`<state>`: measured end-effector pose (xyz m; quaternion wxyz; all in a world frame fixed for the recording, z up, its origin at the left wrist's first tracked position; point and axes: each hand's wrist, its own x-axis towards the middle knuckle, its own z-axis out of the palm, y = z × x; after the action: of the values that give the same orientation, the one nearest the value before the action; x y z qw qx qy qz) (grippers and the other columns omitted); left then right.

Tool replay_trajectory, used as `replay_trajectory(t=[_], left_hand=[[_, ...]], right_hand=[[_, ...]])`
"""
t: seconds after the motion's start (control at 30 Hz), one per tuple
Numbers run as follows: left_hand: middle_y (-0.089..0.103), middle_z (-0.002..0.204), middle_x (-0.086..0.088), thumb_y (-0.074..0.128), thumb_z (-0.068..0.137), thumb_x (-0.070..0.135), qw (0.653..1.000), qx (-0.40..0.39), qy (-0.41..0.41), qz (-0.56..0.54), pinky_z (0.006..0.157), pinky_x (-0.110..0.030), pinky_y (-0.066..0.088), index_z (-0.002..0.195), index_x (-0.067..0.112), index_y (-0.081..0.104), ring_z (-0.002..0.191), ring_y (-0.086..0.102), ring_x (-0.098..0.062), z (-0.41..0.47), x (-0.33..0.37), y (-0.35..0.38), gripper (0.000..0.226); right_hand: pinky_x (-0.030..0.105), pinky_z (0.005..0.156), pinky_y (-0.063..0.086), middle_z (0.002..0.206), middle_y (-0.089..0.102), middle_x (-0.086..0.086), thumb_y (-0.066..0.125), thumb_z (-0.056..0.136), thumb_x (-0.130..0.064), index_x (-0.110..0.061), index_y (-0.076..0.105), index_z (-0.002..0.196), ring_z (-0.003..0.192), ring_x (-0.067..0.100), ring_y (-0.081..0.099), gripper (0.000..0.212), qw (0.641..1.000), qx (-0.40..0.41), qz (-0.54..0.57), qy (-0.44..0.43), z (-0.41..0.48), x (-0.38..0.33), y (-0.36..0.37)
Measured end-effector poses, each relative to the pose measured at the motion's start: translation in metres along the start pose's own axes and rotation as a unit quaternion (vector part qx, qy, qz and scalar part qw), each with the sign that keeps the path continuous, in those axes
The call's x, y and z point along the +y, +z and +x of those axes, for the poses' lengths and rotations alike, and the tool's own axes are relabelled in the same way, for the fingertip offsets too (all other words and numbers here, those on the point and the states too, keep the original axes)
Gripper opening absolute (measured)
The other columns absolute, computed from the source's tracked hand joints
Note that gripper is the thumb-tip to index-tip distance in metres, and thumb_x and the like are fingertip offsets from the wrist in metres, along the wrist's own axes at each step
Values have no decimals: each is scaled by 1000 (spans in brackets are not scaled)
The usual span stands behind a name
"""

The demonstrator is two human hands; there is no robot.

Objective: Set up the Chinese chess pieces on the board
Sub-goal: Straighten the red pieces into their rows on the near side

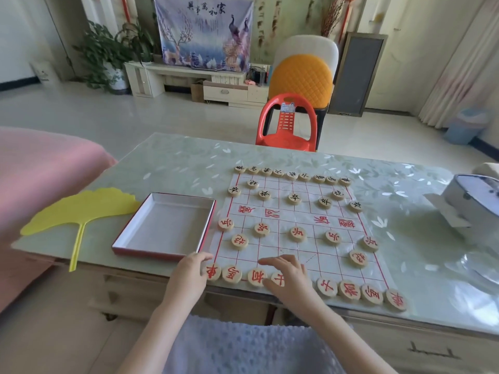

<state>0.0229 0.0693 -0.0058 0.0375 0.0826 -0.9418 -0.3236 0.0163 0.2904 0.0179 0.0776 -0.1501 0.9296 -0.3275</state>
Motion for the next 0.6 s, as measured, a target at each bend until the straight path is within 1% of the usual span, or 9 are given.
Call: replay_trajectory(t=[0.1, 0.23, 0.33, 0.43, 0.5, 0.6], left_hand=[[57, 127, 5, 59, 84, 4, 999, -19, 9, 24, 94, -23, 40, 121, 23, 57, 118, 51, -14, 5, -3, 5, 42], [53, 131, 7, 63, 82, 5, 997, -50, 38, 47, 103, -23, 36, 128, 26, 52, 125, 45, -12, 9, -10, 9, 52], [51, 132, 9, 62, 82, 3, 995, -58, 62, 52, 104, -20, 34, 129, 27, 51, 125, 44, -9, 11, -14, 13, 55], [51, 131, 10, 62, 81, 1, 993, -54, 88, 57, 103, -17, 33, 129, 27, 51, 124, 45, -7, 13, -17, 15, 56], [50, 131, 11, 63, 82, 2, 993, -60, 85, 53, 103, -17, 33, 129, 27, 51, 124, 44, -7, 13, -21, 16, 55], [52, 130, 10, 65, 82, 5, 994, -60, 77, 46, 102, -19, 35, 127, 25, 53, 123, 46, -8, 15, -24, 15, 51]], right_hand=[[31, 103, 19, 123, 43, -19, 51, 91, -26, -36, 46, 130, 129, 11, 23, 40, 1000, 2, 0, -7, 13, 0, 16], [30, 108, 15, 128, 41, -15, 50, 91, -24, -33, 39, 136, 132, 11, 22, 48, 1000, -9, 3, -26, 27, -4, 28], [27, 108, 13, 138, 37, -12, 50, 90, -25, -34, 34, 139, 134, 11, 20, 52, 999, -17, -12, -49, 34, -7, 39], [22, 101, 8, 145, 33, -18, 47, 88, -23, -35, 32, 139, 135, 9, 18, 55, 995, -6, -35, -88, 37, -2, 55], [21, 103, 5, 147, 28, -23, 46, 88, -23, -36, 31, 139, 136, 6, 16, 55, 994, 5, -41, -103, 35, 5, 61], [22, 104, 4, 148, 25, -25, 46, 89, -24, -38, 30, 139, 135, 4, 13, 55, 994, 22, -26, -100, 35, 10, 63]])
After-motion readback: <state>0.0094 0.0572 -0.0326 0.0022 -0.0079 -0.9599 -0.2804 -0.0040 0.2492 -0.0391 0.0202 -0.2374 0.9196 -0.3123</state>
